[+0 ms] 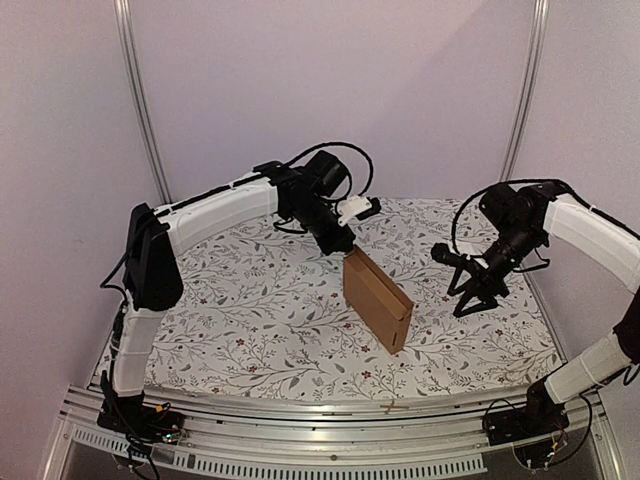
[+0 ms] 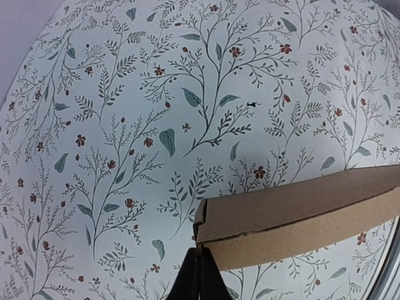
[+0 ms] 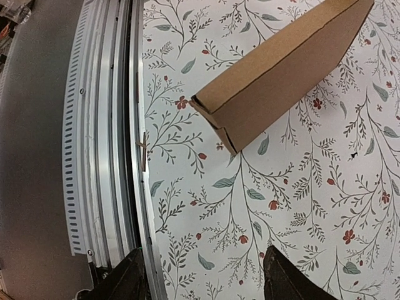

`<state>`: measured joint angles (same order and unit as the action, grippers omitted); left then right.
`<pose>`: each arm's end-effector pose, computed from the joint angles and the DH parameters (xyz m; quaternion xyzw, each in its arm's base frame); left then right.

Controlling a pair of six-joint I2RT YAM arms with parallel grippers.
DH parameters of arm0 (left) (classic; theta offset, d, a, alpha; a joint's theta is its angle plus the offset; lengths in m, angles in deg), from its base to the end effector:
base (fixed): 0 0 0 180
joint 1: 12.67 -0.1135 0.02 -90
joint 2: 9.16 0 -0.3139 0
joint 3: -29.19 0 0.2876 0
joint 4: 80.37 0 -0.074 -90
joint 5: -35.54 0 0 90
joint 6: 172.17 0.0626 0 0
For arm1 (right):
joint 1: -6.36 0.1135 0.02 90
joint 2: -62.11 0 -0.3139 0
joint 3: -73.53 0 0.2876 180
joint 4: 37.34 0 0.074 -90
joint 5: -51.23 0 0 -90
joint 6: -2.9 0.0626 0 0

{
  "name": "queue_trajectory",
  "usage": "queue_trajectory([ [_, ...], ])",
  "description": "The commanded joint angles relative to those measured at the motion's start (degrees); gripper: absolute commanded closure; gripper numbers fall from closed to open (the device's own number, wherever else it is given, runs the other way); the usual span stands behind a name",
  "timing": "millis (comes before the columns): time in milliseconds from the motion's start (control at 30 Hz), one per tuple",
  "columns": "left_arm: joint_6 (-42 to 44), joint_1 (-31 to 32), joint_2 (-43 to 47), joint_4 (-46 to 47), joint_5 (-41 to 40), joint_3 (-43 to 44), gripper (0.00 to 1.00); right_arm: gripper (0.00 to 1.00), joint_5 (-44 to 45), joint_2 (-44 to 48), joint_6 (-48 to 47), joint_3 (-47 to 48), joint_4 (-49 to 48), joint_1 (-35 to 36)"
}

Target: Fold the paper box

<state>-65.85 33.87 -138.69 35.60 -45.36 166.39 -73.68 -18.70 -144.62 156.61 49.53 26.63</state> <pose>0.3918 -0.4278 0.2809 0.5172 0.8022 -0.1485 0.2587 0.2400 0.1268 0.3100 -0.6093 0.7328 0.2696 0.1383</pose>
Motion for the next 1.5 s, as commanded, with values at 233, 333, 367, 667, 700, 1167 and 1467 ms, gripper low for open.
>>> queue_trajectory([
  [233, -3.6, -0.4, -1.1, -1.5, 3.1, 1.0, 1.0, 0.37, 7.9, 1.1, 3.0, -1.8, -12.9, 8.1],
  [333, -4.6, -0.2, -1.2, -1.5, 3.3, 0.6, 1.0, 0.37, 7.8, -0.1, 3.2, -0.3, -13.4, 9.5],
  [367, -4.9, -0.2, -1.2, -1.4, 3.1, 0.4, 1.0, 0.38, 7.9, -0.5, 3.3, -0.1, -13.7, 10.2],
  [667, -4.9, 0.1, -1.1, 0.3, 2.6, -1.9, 1.0, 0.44, 10.3, -2.5, 8.8, 0.3, -17.1, 14.8],
  [700, -4.9, 0.1, -1.0, 0.4, 2.6, -2.3, 1.0, 0.45, 10.4, -2.7, 9.2, 0.4, -17.4, 14.9],
  [1167, -3.6, 0.6, 0.9, 3.9, 0.8, -7.7, 1.0, 0.53, 10.6, -3.3, 11.5, 0.5, -17.9, 16.1],
  [1467, -3.7, 0.7, 1.3, 4.2, 0.8, -8.5, 1.0, 0.67, 11.1, -3.2, 12.0, 0.5, -18.1, 16.1],
])
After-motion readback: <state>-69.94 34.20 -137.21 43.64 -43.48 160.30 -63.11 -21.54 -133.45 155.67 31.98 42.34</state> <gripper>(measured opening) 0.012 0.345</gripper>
